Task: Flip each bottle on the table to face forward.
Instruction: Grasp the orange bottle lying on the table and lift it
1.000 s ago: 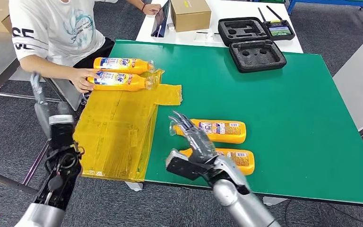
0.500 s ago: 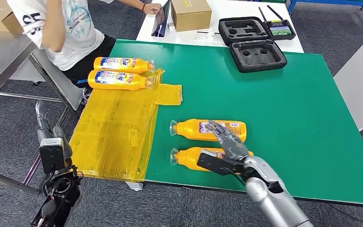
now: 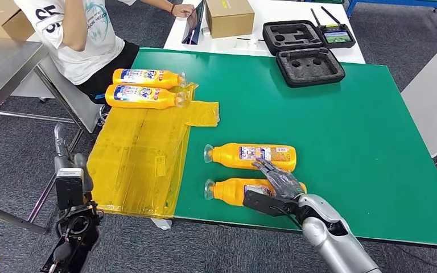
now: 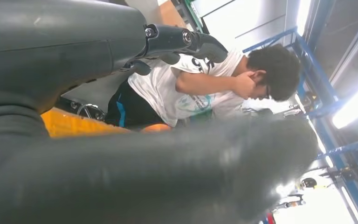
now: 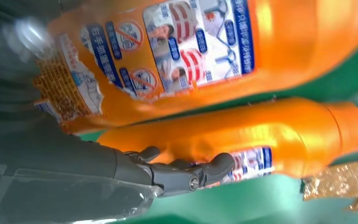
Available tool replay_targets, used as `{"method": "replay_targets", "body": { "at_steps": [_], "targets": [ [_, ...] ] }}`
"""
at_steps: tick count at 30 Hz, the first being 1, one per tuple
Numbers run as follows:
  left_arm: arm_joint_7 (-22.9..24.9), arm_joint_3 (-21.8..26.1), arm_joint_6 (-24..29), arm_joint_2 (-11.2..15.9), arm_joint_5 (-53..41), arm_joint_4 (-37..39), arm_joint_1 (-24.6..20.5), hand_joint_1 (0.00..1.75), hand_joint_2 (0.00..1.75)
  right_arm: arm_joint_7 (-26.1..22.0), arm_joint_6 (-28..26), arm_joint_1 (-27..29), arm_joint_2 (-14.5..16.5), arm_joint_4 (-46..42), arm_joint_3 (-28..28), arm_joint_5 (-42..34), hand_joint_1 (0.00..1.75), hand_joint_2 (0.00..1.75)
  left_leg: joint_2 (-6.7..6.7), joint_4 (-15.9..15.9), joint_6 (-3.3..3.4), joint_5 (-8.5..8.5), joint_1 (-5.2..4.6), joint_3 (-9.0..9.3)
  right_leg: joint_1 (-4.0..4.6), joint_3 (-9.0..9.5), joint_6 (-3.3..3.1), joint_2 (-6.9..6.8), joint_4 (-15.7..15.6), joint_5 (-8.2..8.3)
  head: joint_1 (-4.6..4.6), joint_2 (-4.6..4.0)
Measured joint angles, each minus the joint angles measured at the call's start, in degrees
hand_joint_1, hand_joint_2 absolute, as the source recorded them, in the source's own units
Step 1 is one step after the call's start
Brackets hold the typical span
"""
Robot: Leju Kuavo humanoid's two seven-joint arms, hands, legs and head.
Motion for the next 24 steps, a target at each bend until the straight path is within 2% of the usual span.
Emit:
{"method": "replay_targets", "body": {
  "at_steps": [24],
  "targets": [
    [0.0, -1.0, 0.8, -0.6, 0.1, 1.9, 0.8, 0.0, 1.75, -0.3, 0.9, -3.2, 0.1, 5.2, 2.6, -0.2, 0.0, 1.75, 0.03, 0.0, 0.0, -0.01, 0.0, 0.25, 0.01, 0.24, 0.0, 0.02, 0.0, 0.0, -0.01, -0.01]
  ]
}}
